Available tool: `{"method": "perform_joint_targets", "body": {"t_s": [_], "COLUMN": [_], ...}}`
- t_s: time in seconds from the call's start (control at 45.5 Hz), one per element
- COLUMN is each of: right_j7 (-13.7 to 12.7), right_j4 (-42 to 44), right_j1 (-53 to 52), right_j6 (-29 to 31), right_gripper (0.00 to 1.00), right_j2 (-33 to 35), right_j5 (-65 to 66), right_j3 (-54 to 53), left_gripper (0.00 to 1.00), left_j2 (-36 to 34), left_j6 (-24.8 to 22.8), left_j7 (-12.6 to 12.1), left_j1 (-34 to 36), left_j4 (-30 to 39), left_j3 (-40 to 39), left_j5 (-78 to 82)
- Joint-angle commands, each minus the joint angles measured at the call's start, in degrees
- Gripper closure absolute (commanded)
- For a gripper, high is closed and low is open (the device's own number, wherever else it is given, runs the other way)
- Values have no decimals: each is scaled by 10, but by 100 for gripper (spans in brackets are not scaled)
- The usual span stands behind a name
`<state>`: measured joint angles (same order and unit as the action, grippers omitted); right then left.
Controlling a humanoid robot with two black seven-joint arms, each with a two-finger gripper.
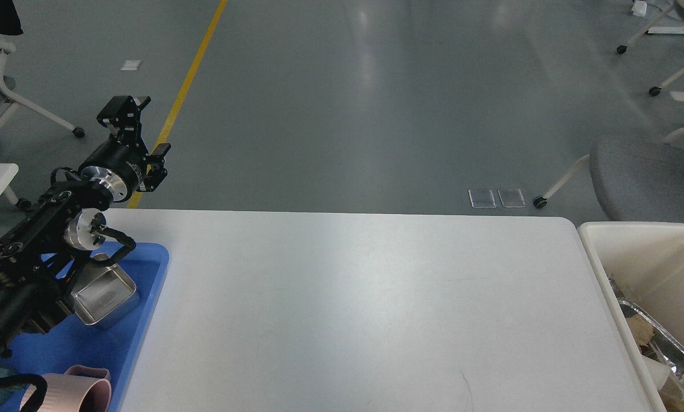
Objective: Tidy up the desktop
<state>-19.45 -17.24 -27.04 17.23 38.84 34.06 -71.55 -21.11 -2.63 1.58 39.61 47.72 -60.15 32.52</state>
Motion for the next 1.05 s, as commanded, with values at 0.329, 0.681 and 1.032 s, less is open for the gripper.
{"method": "perform_joint_targets", "body": {"t_s": [0.329, 0.681, 1.032], "right_j7": [29, 269, 327], "right_j4": [-2, 0, -2], "right_j1": [-229, -286, -279], "right_j6": [-112, -157, -132], "right_gripper": [2, 2, 0], "right_j2": [-191, -343, -418], "right_j5": [-3, -57, -130], "right_j3": [-3, -32, -32], "left_gripper": [4, 4, 4], "left_j2": [1, 34, 88], "left_j6": [0, 34, 30], "left_j7": [80, 97, 102], "left_j1": [4, 9, 30], "left_j4": [0, -32, -76], "left_j3": [-15, -16, -48], "left_j5": [-40, -60, -117]}}
